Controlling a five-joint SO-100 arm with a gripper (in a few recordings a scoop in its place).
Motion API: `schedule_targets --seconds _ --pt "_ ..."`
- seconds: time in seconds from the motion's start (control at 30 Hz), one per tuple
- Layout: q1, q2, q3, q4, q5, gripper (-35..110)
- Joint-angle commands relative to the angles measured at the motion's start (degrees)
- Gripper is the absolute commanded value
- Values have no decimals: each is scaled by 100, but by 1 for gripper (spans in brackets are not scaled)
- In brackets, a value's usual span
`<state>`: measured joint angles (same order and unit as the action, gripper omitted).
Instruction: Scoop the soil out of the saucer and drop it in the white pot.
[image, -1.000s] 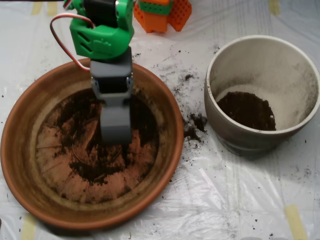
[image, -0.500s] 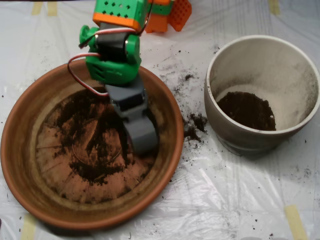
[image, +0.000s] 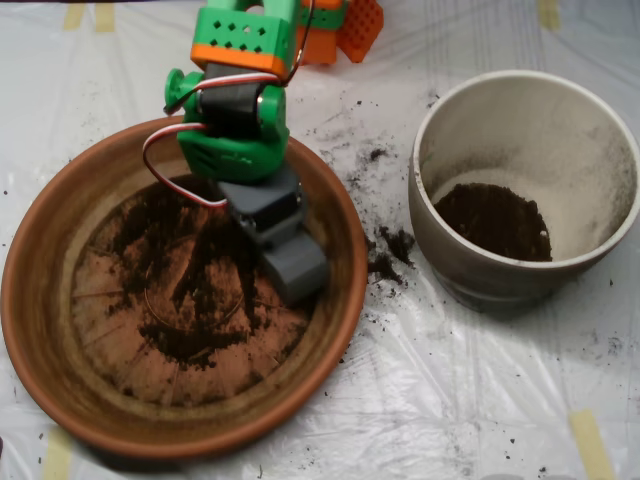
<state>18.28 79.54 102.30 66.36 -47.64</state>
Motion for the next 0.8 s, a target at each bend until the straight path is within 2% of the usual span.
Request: schedule_targets --seconds 0.0,0.33,0.43,0.77 --pt "0 527 659 -26 -387 27" --pt "299 984 1134 -132 -1055 26" --pt "466 1002 1143 -202 -1134 15" --pt "932 940 1266 -519 -1459 9"
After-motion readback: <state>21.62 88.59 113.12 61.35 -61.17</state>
